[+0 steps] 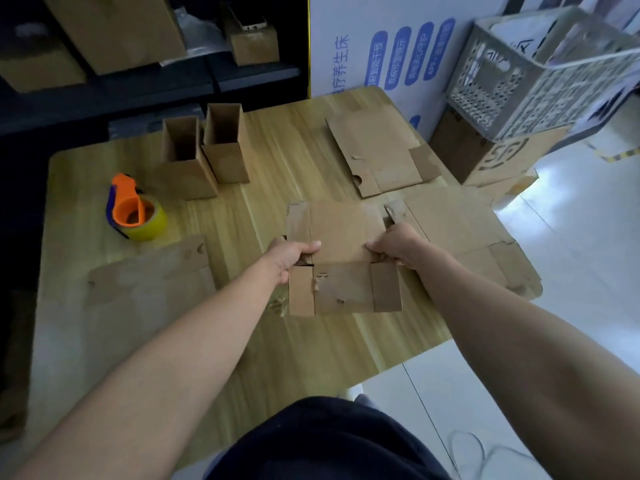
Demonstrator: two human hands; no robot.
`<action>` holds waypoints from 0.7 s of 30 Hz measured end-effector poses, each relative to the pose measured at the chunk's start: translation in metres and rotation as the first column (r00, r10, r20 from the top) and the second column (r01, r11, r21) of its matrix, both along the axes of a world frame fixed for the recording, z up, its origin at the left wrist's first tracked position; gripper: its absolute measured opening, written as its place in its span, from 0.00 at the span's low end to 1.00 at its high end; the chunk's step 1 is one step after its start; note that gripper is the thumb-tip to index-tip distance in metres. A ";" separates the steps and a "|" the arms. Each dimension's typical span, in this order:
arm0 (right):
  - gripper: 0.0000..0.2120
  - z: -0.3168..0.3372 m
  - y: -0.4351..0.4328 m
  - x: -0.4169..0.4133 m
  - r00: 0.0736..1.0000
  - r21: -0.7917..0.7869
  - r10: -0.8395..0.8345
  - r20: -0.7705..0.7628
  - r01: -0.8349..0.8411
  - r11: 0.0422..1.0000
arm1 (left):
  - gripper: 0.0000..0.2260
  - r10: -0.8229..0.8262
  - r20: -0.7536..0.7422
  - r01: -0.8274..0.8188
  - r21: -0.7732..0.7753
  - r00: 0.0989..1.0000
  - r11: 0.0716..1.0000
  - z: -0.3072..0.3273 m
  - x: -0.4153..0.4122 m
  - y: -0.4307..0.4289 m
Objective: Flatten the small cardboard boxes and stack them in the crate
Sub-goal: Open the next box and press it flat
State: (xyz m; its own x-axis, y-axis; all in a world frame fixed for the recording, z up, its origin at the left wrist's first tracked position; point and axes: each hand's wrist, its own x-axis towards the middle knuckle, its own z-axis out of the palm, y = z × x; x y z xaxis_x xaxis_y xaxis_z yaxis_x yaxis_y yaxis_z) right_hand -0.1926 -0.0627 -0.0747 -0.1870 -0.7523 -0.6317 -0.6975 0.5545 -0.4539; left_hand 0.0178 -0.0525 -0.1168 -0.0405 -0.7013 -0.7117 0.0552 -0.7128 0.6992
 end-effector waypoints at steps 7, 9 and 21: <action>0.37 0.004 -0.014 -0.016 0.882 -0.025 -0.242 0.405 0.275 0.961 | 0.33 0.045 -0.058 -0.056 -0.205 0.997 0.977 0.020 -0.023 -0.017; 0.41 0.007 -0.020 -0.017 0.848 -0.024 -0.234 0.477 0.278 0.960 | 0.41 0.026 -0.009 -0.028 -0.217 1.000 0.976 0.028 -0.026 -0.024; 0.48 0.024 -0.053 -0.029 0.588 0.065 -0.413 0.695 0.521 0.851 | 0.19 0.235 -0.336 -0.293 -0.134 0.912 0.947 0.043 -0.030 -0.043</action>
